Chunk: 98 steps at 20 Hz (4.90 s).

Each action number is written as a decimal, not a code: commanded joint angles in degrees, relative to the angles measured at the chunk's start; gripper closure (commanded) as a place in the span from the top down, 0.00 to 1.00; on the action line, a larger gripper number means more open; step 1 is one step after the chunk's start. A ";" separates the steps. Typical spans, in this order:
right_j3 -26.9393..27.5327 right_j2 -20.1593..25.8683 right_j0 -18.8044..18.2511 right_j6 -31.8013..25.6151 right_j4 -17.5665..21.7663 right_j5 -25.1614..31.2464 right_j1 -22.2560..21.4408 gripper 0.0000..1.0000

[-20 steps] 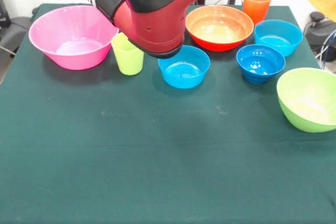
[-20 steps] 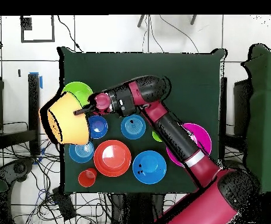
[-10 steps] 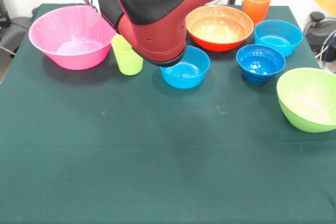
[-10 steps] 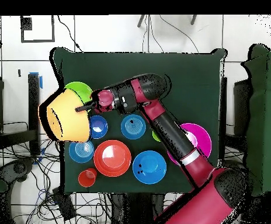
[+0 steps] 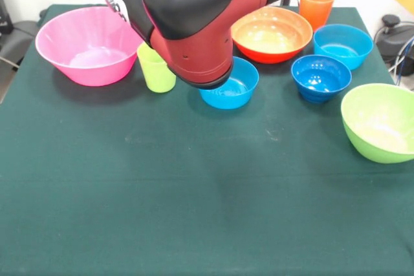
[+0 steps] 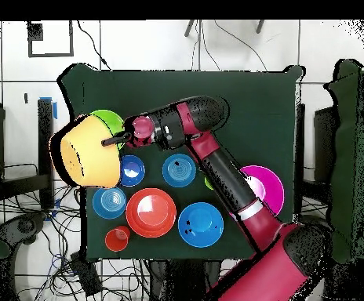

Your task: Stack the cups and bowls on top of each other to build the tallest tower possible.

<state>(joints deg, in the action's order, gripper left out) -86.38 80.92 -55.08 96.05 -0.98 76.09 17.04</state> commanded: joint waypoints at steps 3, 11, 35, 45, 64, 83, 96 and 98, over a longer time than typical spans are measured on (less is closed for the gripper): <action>8.84 0.03 3.00 -13.62 -4.06 6.76 2.65 0.00; 9.63 1.43 3.43 -13.11 -4.82 7.87 3.49 0.00; 16.86 -0.25 4.85 -16.86 -2.02 17.08 4.06 0.00; 18.53 -0.21 5.21 -16.44 -1.57 19.54 3.69 0.00; 29.94 -1.25 7.77 -16.21 -1.10 35.18 2.68 0.00; 35.83 -2.12 8.72 -18.39 6.11 40.77 0.98 0.00; 40.94 -2.69 9.88 -16.74 5.96 47.28 -2.14 0.00; 42.53 -2.87 10.51 -17.45 6.33 48.44 -2.01 0.00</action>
<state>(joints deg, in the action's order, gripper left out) -53.74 84.52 -47.41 95.62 2.72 115.91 15.87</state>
